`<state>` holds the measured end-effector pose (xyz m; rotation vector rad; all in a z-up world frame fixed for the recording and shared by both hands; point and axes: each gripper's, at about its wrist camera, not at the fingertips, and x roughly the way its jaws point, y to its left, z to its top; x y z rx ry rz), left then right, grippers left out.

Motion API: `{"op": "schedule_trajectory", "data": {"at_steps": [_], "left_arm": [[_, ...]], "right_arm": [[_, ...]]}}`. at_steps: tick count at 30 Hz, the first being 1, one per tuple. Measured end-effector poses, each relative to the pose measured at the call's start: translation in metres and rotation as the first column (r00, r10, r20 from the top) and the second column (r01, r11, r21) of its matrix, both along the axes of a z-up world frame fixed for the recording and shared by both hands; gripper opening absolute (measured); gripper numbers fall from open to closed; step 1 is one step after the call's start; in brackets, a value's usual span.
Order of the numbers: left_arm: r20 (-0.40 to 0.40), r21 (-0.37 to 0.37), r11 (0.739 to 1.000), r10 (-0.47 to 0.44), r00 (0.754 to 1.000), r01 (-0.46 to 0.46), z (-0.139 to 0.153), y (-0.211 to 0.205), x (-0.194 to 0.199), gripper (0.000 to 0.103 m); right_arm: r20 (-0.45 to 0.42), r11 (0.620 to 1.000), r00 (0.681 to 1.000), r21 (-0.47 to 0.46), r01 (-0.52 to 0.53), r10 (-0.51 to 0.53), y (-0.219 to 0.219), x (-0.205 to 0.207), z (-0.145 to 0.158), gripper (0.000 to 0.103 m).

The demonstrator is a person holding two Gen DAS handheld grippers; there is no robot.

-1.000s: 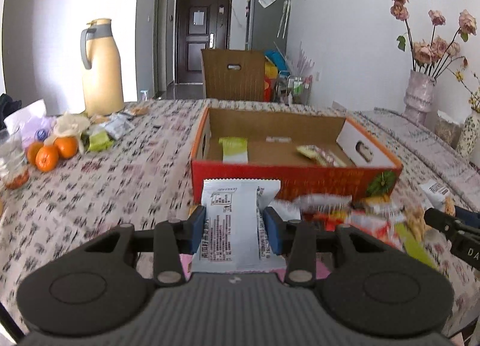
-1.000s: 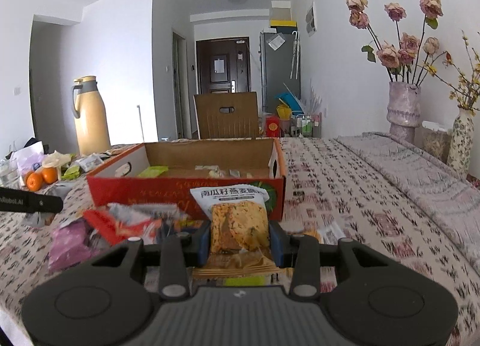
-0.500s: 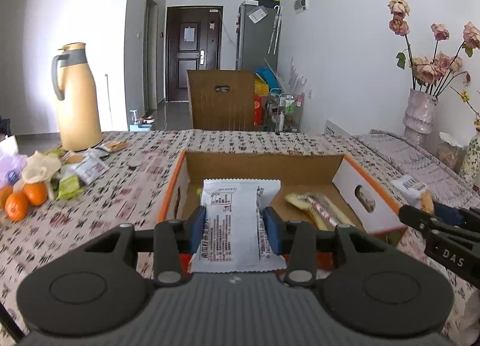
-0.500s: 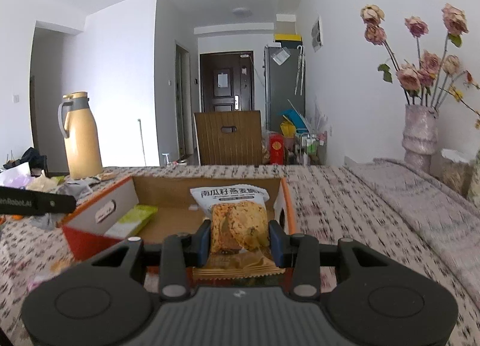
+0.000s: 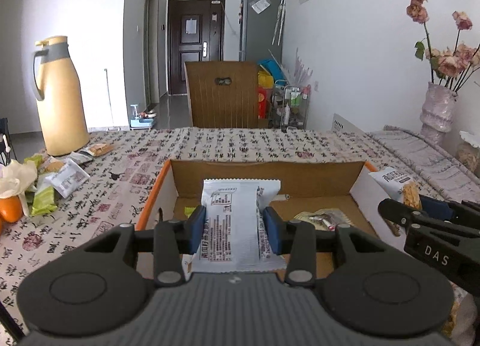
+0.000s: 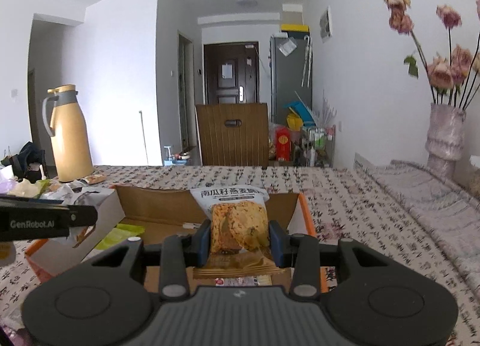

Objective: Organize snacks
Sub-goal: 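Carry both held packets over the open cardboard box, then open both grippers to drop the packets into the box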

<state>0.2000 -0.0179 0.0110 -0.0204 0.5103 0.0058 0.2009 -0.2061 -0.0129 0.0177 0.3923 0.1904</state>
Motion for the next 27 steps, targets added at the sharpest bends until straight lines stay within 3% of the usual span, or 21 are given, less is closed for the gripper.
{"op": "schedule_trajectory", "data": {"at_steps": [7, 9, 11, 13, 14, 15, 17, 27], "left_arm": [[-0.047, -0.026, 1.000, 0.010, 0.999, -0.011, -0.015, 0.009, 0.011, 0.044], [-0.042, -0.040, 0.999, 0.011, 0.999, -0.012, -0.015, 0.011, 0.010, 0.055], [-0.024, -0.045, 0.999, 0.025, 0.999, -0.026, -0.012, 0.012, 0.007, 0.083], [0.001, -0.055, 0.997, 0.050, 0.999, -0.050, -0.009, 0.015, 0.002, 0.095], [0.007, -0.059, 0.996, 0.060, 0.998, -0.060, -0.008, 0.015, 0.002, 0.103], [0.017, -0.065, 0.995, 0.075, 0.997, -0.074, -0.007, 0.017, 0.000, 0.103], [0.016, -0.072, 0.994, 0.083, 0.996, -0.082, -0.006, 0.018, 0.000, 0.103], [0.040, -0.080, 0.995, 0.068, 0.997, -0.065, 0.008, 0.014, -0.013, 0.103]], "right_arm": [[-0.067, 1.000, 0.998, 0.006, -0.001, 0.002, -0.002, 0.011, -0.019, 0.041], [-0.080, 1.000, 0.997, 0.003, -0.003, 0.003, -0.002, 0.012, -0.022, 0.047], [-0.081, 1.000, 0.997, 0.006, 0.006, -0.006, -0.003, 0.012, -0.022, 0.057], [-0.072, 1.000, 0.997, 0.021, 0.019, -0.018, -0.005, 0.010, -0.021, 0.083], [-0.065, 0.999, 0.998, 0.026, 0.027, -0.025, -0.007, 0.009, -0.020, 0.089], [-0.059, 0.999, 0.998, 0.032, 0.032, -0.030, -0.009, 0.008, -0.019, 0.097], [-0.053, 0.998, 0.998, 0.048, 0.040, -0.037, -0.012, 0.007, -0.018, 0.103], [-0.023, 0.995, 0.998, 0.070, 0.063, -0.062, -0.019, 0.002, -0.003, 0.103]]}}
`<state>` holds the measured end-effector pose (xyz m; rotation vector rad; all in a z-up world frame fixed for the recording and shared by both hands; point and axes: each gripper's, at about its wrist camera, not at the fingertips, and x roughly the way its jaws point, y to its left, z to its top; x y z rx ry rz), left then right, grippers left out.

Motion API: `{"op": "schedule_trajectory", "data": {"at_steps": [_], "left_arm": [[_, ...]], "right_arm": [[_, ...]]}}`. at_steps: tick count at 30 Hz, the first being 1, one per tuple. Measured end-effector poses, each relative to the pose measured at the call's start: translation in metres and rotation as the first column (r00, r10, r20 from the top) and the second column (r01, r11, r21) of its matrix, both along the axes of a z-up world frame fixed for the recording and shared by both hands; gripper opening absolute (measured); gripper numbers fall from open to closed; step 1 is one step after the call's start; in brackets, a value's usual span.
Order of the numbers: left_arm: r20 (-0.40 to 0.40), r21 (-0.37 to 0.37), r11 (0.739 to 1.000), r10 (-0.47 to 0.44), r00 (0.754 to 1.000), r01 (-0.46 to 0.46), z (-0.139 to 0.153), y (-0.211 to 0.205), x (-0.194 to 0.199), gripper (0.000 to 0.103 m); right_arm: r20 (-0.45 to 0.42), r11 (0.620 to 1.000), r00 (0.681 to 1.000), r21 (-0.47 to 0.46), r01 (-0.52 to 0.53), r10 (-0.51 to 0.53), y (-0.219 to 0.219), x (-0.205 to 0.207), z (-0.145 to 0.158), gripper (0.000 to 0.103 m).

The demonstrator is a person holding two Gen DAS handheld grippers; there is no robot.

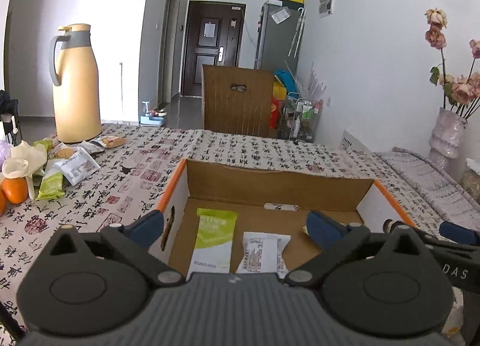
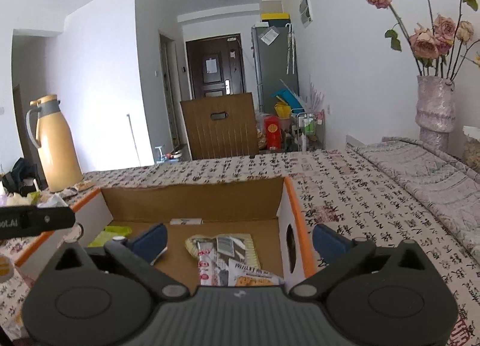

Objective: Organize snacks
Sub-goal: 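Open both grippers to drop the packets into the box, then grasp a cookie packet with the right gripper while the left grasps a pink packet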

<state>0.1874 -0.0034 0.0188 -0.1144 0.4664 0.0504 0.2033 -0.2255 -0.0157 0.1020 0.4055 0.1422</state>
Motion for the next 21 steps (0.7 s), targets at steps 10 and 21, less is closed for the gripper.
{"op": "schedule_trajectory", "data": {"at_steps": [10, 21], "left_arm": [[0.030, 0.011, 1.000, -0.015, 0.999, 0.014, 0.013, -0.002, -0.034, 0.103], [0.014, 0.016, 0.999, -0.037, 0.999, 0.037, 0.008, 0.005, -0.080, 0.103]], "right_arm": [[0.019, 1.000, 1.000, -0.020, 0.018, -0.017, -0.007, -0.040, 0.013, 0.103], [-0.027, 0.999, 0.999, -0.041, 0.025, -0.026, -0.020, -0.099, 0.002, 0.103]]}}
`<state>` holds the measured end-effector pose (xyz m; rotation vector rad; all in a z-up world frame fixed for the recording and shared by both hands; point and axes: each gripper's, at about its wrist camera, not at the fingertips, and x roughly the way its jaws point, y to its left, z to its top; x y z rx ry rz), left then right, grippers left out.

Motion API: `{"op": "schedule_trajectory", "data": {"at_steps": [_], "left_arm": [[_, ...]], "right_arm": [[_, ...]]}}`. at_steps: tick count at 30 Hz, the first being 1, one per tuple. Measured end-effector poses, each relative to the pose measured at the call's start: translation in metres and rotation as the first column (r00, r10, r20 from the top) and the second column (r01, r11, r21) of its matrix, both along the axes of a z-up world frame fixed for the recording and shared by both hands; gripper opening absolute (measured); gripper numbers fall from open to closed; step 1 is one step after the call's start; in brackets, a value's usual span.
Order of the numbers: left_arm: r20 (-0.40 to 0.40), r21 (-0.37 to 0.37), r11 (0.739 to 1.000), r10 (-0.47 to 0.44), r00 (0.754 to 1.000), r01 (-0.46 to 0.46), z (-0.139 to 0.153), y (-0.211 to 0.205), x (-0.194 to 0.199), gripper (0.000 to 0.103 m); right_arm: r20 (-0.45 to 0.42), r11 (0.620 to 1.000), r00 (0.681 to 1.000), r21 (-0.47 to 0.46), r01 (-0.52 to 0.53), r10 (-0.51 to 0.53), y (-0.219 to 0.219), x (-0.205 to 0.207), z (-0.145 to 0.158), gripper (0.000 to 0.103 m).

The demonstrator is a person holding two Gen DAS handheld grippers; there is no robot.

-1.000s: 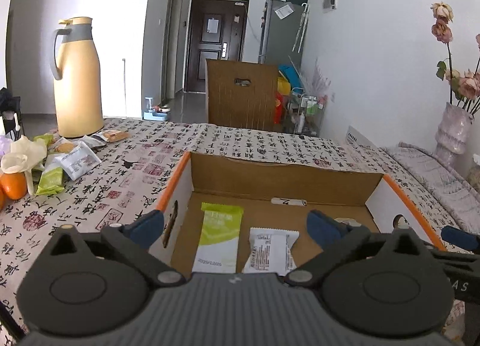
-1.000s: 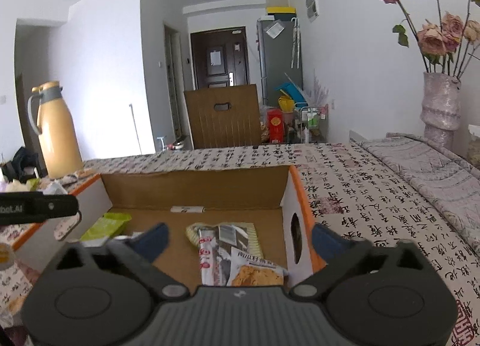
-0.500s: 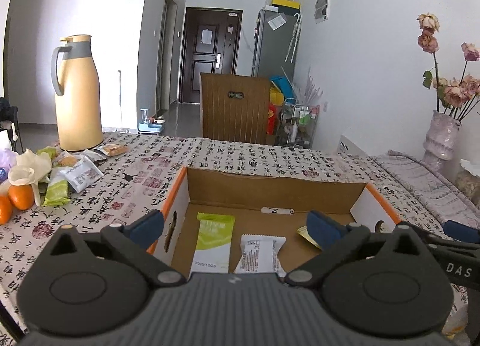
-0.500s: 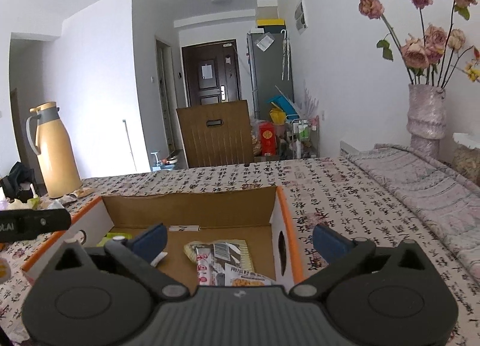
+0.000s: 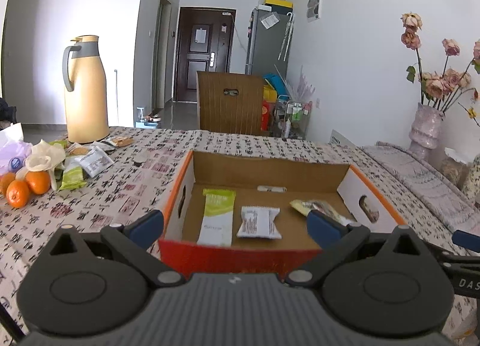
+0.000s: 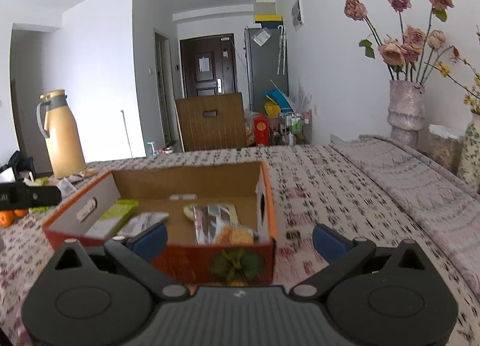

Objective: Organize snacks
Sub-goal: 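Grasp a cookie packet with the right gripper while the left grasps a pink packet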

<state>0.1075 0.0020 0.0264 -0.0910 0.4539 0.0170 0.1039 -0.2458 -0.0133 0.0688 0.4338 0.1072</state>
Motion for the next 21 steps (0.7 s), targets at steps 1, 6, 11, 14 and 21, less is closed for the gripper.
{"op": "schedule_trajectory", "data": {"at_steps": [1, 6, 11, 14, 21], "left_arm": [[-0.002, 0.001, 1.000, 0.000, 1.000, 0.000, -0.002, 0.001, -0.004, 0.103], [-0.017, 0.002, 1.000, 0.004, 1.000, -0.004, -0.010, 0.010, -0.019, 0.103], [-0.049, 0.004, 1.000, 0.011, 0.999, -0.011, -0.023, 0.017, -0.032, 0.103], [-0.072, 0.012, 1.000, 0.020, 0.997, -0.019, -0.030, 0.021, -0.036, 0.103], [-0.101, 0.009, 0.999, 0.053, 0.993, -0.052, -0.036, 0.031, -0.037, 0.103]], "right_arm": [[-0.004, 1.000, 1.000, -0.004, 0.001, -0.001, -0.002, -0.006, -0.002, 0.103], [-0.033, 1.000, 0.999, -0.019, 0.015, -0.015, -0.012, -0.030, -0.012, 0.103], [-0.073, 0.999, 0.997, -0.033, 0.022, -0.025, -0.021, -0.043, -0.025, 0.103], [-0.092, 0.999, 0.995, -0.034, 0.036, -0.039, -0.029, -0.042, -0.032, 0.103], [-0.165, 0.991, 0.983, -0.123, 0.061, -0.081, -0.046, -0.016, -0.046, 0.103]]}}
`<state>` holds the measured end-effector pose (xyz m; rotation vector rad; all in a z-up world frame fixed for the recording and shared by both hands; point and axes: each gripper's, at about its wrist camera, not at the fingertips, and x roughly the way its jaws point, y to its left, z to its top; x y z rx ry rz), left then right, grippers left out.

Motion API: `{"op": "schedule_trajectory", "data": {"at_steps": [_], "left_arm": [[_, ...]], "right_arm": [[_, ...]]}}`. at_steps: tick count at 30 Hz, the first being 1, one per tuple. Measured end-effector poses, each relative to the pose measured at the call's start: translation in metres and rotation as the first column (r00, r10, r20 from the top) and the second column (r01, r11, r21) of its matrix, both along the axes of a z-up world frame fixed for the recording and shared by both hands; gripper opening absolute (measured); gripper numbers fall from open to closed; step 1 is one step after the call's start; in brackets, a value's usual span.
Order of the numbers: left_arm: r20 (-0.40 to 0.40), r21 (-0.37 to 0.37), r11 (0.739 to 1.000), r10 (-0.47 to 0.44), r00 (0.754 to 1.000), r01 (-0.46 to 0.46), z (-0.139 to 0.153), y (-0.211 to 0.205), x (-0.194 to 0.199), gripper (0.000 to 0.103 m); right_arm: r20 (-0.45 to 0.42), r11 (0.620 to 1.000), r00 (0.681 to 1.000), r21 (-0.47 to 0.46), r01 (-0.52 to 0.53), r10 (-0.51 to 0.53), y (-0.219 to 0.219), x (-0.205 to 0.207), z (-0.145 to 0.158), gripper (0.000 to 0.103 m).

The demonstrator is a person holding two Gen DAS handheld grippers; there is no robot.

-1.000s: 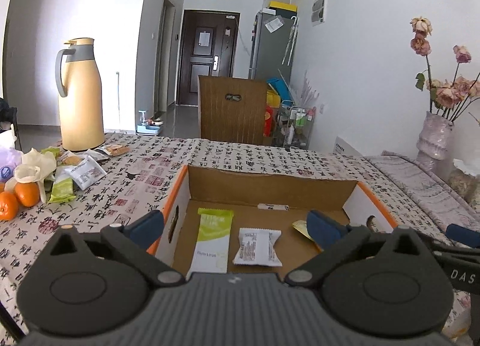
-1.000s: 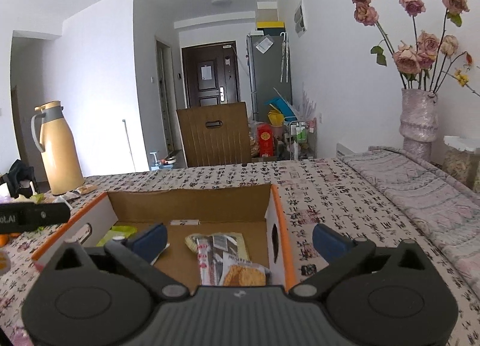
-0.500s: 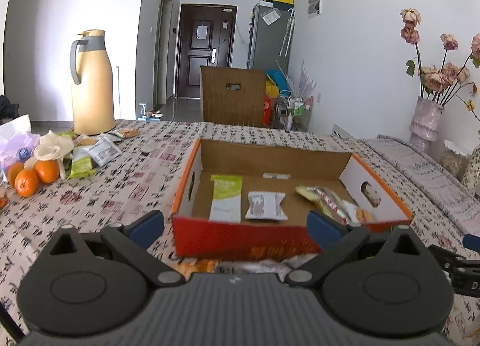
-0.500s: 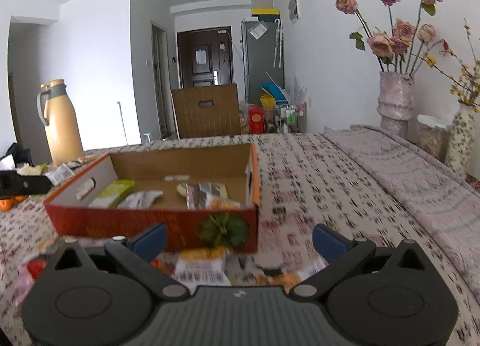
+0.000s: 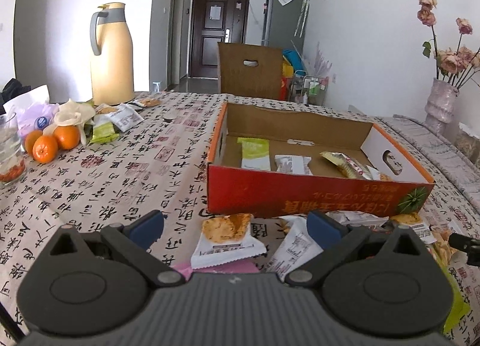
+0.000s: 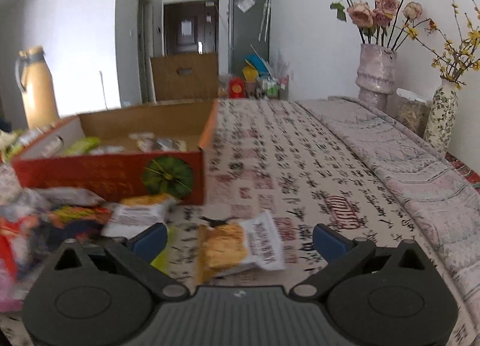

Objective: Organize snacks
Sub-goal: 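Grasp a cookie packet with the right gripper while the left grasps a pink packet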

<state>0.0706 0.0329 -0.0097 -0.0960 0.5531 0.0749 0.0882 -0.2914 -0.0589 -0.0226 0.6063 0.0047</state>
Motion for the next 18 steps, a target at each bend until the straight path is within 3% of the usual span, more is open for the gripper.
{"op": "schedule_trajectory", "data": {"at_steps": [6, 8, 10, 12, 15, 18], "left_arm": [[-0.012, 0.002, 1.000, -0.001, 1.000, 0.001, -0.002, 0.000, 0.002, 0.103], [-0.016, 0.004, 1.000, -0.003, 1.000, 0.004, -0.003, -0.002, 0.003, 0.103], [-0.021, 0.005, 1.000, -0.006, 1.000, 0.006, -0.004, -0.002, 0.002, 0.103], [-0.025, 0.006, 1.000, -0.005, 1.000, 0.005, -0.004, -0.002, 0.002, 0.103], [-0.030, 0.004, 1.000, 0.000, 1.000, 0.000, -0.005, 0.000, 0.003, 0.103], [-0.034, 0.001, 1.000, -0.001, 0.999, 0.001, -0.006, -0.001, 0.003, 0.103]], "right_arm": [[-0.077, 0.999, 0.996, -0.034, -0.036, 0.034, 0.002, 0.024, -0.013, 0.103], [-0.088, 0.999, 0.995, -0.027, -0.042, 0.039, 0.002, 0.030, -0.016, 0.098], [-0.102, 0.999, 0.994, -0.011, -0.046, 0.044, 0.001, 0.033, -0.018, 0.079], [-0.098, 0.998, 0.993, 0.018, -0.058, 0.060, 0.000, 0.032, -0.018, 0.070], [-0.089, 0.998, 0.994, 0.011, -0.066, 0.066, 0.003, 0.028, -0.018, 0.066], [-0.087, 0.996, 0.993, 0.038, -0.079, 0.082, 0.002, 0.024, -0.017, 0.051]]}}
